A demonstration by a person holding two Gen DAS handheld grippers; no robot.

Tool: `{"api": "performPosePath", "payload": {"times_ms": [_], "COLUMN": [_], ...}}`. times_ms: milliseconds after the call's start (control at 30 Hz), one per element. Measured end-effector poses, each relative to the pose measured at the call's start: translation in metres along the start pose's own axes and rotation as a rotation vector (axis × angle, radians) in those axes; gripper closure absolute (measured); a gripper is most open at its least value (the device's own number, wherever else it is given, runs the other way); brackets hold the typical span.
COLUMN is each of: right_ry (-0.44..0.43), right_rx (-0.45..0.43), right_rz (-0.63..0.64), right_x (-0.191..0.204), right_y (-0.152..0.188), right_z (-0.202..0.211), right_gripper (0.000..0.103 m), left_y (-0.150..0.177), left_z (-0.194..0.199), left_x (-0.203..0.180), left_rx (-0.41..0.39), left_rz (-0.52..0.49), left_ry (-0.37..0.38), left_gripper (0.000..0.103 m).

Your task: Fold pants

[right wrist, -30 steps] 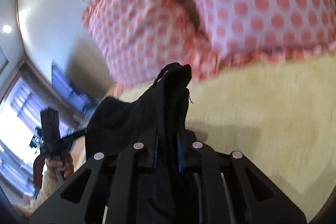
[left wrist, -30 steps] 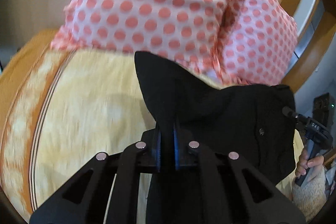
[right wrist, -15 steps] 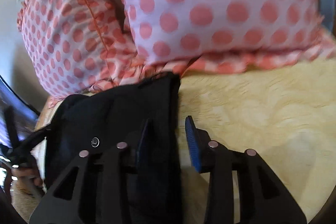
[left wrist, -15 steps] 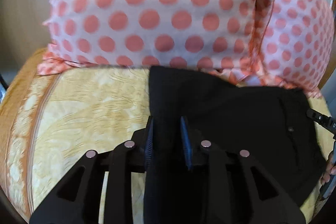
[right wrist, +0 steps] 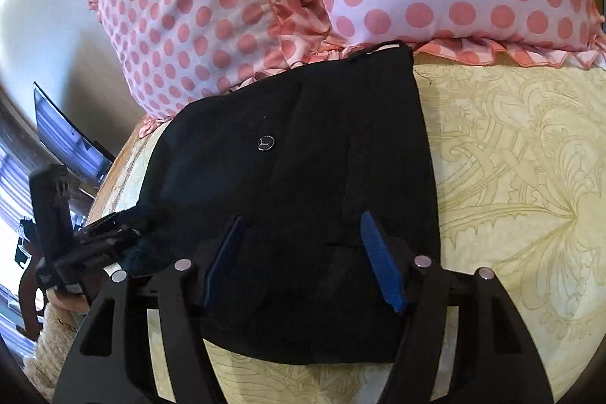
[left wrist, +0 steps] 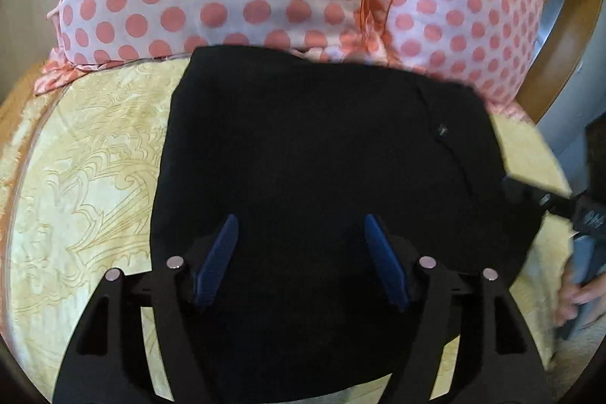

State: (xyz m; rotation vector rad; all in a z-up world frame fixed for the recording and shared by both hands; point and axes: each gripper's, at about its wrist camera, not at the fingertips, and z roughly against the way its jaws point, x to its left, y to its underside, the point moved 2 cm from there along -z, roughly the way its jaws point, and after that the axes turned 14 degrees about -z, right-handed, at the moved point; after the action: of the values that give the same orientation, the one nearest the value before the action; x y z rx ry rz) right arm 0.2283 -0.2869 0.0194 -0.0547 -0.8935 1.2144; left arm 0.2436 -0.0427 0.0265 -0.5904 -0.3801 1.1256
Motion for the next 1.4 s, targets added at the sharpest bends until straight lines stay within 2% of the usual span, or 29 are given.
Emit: {"api": "performPosePath", "payload": {"times_ms": [67,100,133,167,267,367,400,533,633,767,933,1067,1400], "right_ry": [0.060,0.067,0.082,0.100,0.161,0.254,0.257,0.241,0.242,0.271,0.338,0.325,0.333], "right_rx": [-0.048,-0.070,-0.114,-0.148,-0.222,-0.289,-0.293,-0.244,-0.207,-0.185,-0.210,-0.211,-0.213], "right_rz": [0.004,0.027,0.064,0.091,0.193,0.256,0.271,0.238,0.203,0.185,0.243,0.236,0.229], "right_x": [0.005,0.009,0.016,0.019,0.031,0.044,0.047,0.045,0.042,0.036,0.041,0.039,0.039], "right_y": [0.008,0.015,0.026,0.037,0.076,0.116,0.126,0.144,0.155,0.166,0.177,0.177,0.177], "right_z": [0.014,0.022,0.035,0.041,0.053,0.057,0.056,0.051,0.048,0.043,0.038,0.038,0.038], "right_gripper": [0.032,0.017,0.007,0.005,0.001,0.001,0.001,0.001,0.001,0.001,0.001,0.001,0.001], "left_y": [0.005,0.010,0.017,0.024,0.055,0.093,0.101,0.124,0.136,0.145,0.155,0.161,0.161], "left_z": [0.015,0.027,0.040,0.050,0.077,0.095,0.096,0.097,0.096,0.096,0.097,0.099,0.100], "left_x": [-0.006,-0.011,-0.011,-0.014,-0.026,-0.036,-0.038,-0.040,-0.041,-0.044,-0.050,-0.052,-0.052], "left_rx": [-0.019,-0.042,-0.063,-0.080,-0.108,-0.099,-0.096,-0.068,-0.053,-0.047,-0.104,-0.156,-0.157], "left_rz": [0.002,-0.012,-0.027,-0.041,-0.081,-0.091,-0.087,-0.027,-0.005,-0.004,-0.029,-0.028,-0.028], "left_ry": [-0.018,-0.031,-0.062,-0.099,-0.210,-0.251,-0.248,-0.206,-0.204,-0.206,-0.246,-0.264,-0.267], "left_gripper": [0.030,0.022,0.014,0.008,0.002,0.002,0.002,0.002,0.002,0.002,0.002,0.002,0.002]}}
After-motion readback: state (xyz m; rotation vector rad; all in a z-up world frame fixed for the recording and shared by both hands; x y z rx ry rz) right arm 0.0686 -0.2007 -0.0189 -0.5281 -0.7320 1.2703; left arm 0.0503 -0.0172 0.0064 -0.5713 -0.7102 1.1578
